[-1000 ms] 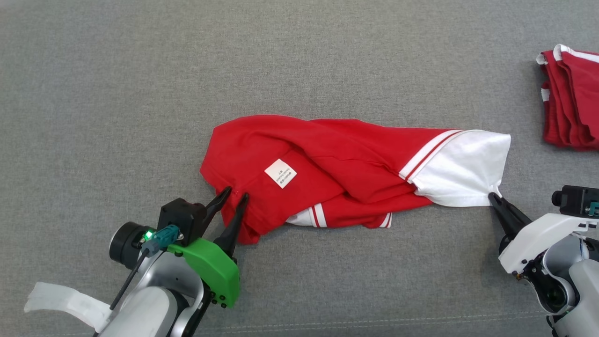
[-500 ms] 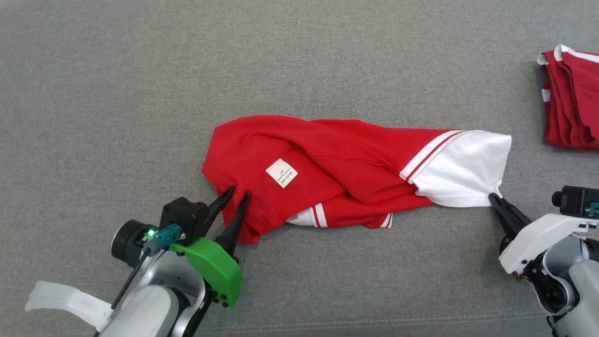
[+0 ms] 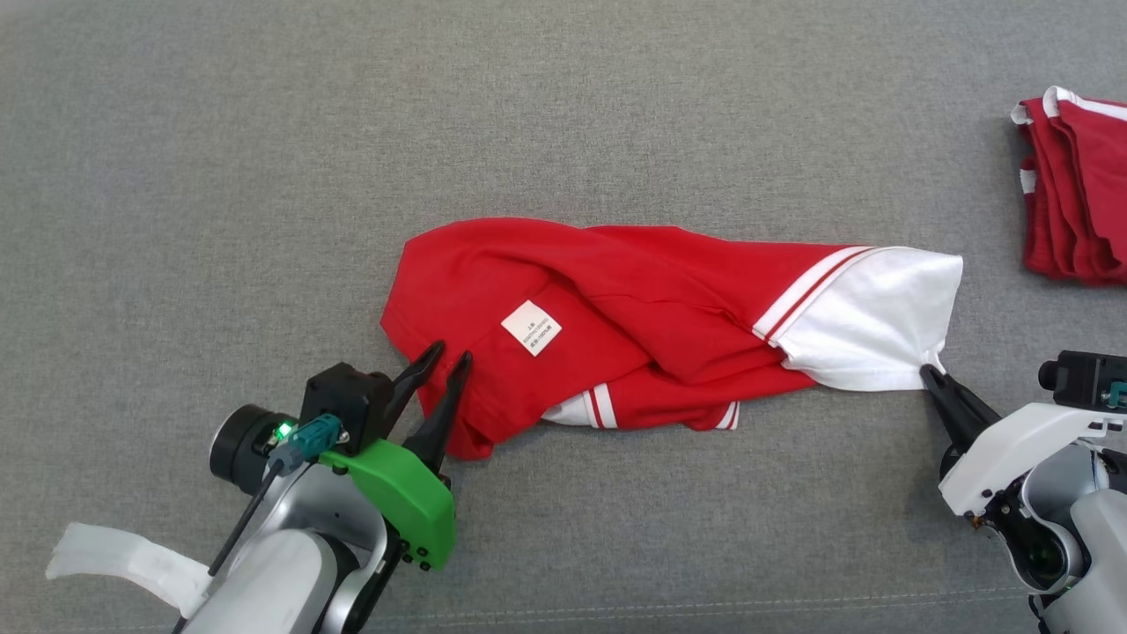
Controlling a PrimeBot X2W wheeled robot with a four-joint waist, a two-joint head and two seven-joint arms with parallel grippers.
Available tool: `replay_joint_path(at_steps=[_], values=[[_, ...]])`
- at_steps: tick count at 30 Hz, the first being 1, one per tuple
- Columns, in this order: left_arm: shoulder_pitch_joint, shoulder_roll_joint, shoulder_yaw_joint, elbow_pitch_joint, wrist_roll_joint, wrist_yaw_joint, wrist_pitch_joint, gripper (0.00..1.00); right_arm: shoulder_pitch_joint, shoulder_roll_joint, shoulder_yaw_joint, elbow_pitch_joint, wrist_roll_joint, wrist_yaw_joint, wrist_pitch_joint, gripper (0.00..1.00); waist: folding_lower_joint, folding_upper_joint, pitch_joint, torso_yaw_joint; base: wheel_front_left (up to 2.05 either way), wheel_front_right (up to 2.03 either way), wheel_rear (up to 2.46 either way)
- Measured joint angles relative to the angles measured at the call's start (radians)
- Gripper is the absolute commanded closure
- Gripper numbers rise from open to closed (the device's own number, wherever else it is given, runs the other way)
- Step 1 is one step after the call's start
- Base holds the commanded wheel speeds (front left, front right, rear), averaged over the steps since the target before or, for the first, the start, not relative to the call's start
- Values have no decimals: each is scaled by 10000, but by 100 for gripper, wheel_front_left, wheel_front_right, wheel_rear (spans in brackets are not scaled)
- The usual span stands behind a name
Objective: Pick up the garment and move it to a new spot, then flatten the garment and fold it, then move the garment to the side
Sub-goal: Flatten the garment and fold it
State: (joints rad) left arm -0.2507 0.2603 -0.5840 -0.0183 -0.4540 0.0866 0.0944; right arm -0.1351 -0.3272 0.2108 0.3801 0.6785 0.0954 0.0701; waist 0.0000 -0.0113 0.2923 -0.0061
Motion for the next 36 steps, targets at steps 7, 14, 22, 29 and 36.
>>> replay_joint_path(at_steps=[7,14,22,29,36], values=[[1,0,-36,31,-2,0,0,64,-1,0,2,40,0,2,0,100,0,0,-23,-4,0,0,0],[4,2,-46,50,-2,0,15,79,-1,0,6,61,2,10,0,100,0,0,-45,2,0,0,0],[32,6,-90,65,-2,0,29,81,0,-13,6,69,2,10,0,100,0,0,-33,22,0,0,0],[43,6,-102,86,-4,0,31,85,0,-25,4,67,2,10,0,100,0,0,-9,43,0,0,0],[46,4,-132,142,-19,-31,59,100,-1,-38,4,54,4,10,0,100,0,0,42,40,0,0,0]])
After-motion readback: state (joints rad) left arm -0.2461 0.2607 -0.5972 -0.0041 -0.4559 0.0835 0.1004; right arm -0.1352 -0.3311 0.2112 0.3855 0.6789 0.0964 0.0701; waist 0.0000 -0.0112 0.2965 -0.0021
